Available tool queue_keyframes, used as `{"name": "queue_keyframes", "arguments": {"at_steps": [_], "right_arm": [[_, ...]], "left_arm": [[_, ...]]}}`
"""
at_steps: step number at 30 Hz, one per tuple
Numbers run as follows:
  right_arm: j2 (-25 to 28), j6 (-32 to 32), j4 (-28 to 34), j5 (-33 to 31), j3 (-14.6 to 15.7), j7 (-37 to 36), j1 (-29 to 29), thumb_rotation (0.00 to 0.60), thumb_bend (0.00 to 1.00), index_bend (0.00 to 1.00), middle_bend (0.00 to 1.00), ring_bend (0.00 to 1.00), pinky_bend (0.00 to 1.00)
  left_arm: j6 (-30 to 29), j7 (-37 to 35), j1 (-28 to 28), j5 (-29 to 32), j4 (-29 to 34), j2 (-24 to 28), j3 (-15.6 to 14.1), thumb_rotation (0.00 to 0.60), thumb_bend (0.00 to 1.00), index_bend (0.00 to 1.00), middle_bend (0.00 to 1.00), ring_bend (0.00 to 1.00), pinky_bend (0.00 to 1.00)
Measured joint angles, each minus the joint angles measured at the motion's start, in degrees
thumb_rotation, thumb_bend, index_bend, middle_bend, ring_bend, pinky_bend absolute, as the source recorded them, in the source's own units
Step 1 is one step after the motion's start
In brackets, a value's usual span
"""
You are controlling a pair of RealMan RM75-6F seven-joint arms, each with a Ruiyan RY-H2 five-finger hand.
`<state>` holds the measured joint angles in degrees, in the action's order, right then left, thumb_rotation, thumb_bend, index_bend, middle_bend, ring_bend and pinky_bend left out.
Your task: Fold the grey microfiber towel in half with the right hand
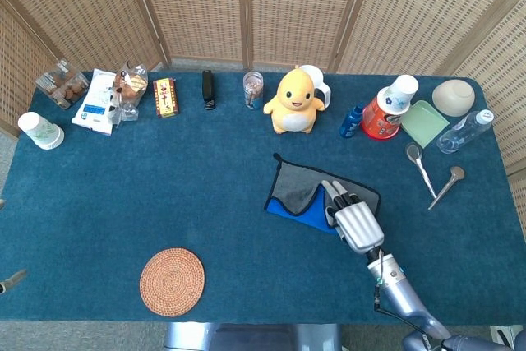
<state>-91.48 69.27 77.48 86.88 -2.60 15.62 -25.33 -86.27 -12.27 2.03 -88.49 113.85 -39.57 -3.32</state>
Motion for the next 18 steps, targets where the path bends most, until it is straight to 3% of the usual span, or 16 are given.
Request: {"name": "queue_keyframes", "arguments": {"at_steps": [18], "right_arm": [[2.3, -2.7, 3.3, -6.4, -3.6, -12.0, 0.3, 0.600, 0.56, 0.62, 0.04, 0.00, 0.37]], "left_arm": [[0.0, -0.1, 0.0, 0.2, 0.0, 0.1, 0.0, 0.600, 0.13, 0.00, 0.00, 0.00, 0.00]]}}
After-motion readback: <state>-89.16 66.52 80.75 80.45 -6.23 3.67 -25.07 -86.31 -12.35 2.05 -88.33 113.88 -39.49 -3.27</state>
